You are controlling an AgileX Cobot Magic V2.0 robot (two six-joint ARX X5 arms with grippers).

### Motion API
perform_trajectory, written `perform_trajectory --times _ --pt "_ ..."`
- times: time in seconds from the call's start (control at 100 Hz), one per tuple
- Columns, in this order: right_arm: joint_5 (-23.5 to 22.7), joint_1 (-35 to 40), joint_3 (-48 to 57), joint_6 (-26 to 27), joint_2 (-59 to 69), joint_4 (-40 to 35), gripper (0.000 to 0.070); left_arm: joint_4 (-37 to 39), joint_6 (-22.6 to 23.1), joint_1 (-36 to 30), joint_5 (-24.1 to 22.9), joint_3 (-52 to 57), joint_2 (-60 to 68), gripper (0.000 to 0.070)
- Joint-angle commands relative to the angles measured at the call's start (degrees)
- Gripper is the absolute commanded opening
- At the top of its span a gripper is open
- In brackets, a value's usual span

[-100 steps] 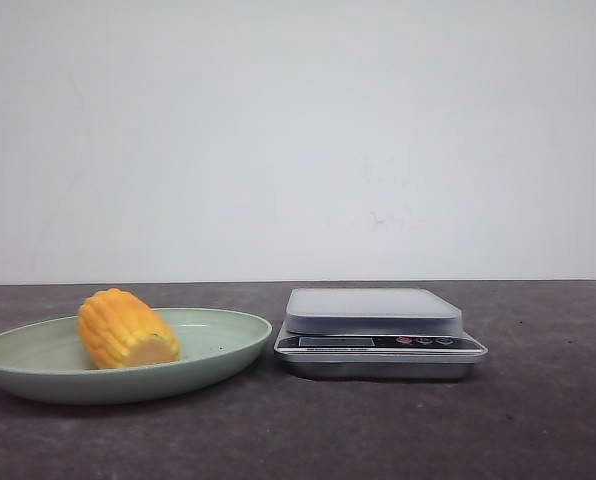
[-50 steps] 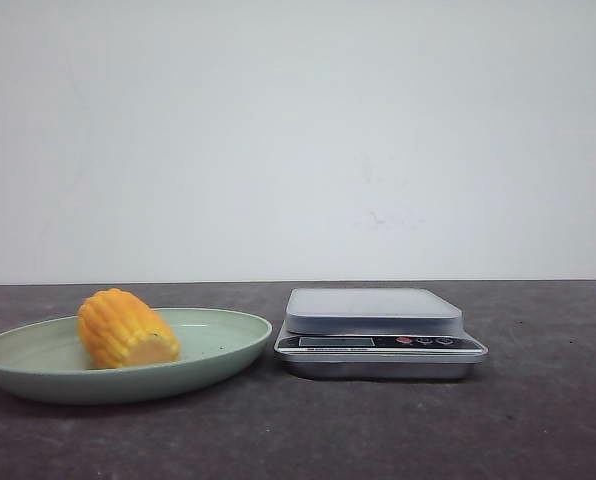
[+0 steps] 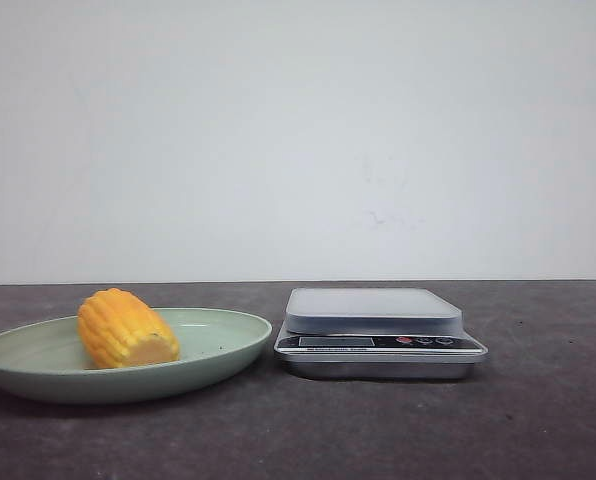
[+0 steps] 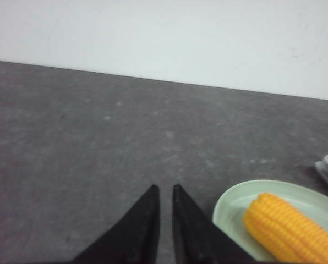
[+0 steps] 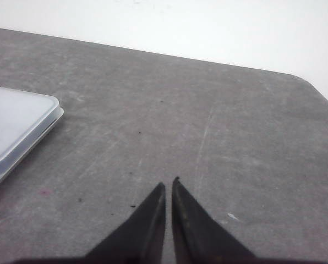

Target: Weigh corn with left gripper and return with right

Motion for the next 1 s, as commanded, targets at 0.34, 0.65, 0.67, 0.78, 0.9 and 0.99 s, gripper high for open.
perform_trajectory --times 0.34,0.65,0.67,0.78,0.9,0.99 --pt "-0.02 -0.09 -0.07 -0.33 0.02 0.70 0.0013 -1.62 3.58 1.90 -1.86 -1.99 -1.64 0.0000" --pt "-0.02 -0.09 -0.07 -0.33 0.02 0.70 0.0013 -5.14 8.50 2.45 -7.30 -1.99 -1.64 0.0000" --pt "-0.02 -0.09 -0.07 -0.33 0.02 0.70 0.0013 -5.14 8.83 2.47 -7.28 -1.99 -1.64 0.0000" --pt "-0.02 -0.09 -0.07 -0.33 0.02 0.70 0.0013 -5.14 9.99 2.51 -7.13 -1.99 -1.64 0.0000" --pt "-0.02 -0.09 -0.07 -0.35 0.02 0.70 0.0013 -4.90 4.85 2.49 -7.02 -1.99 -1.64 0.0000" --pt "-0.02 -0.09 -0.07 -0.33 0.02 0.70 0.0013 -4.55 -1.44 2.49 -7.08 -1.97 -1.64 0.0000"
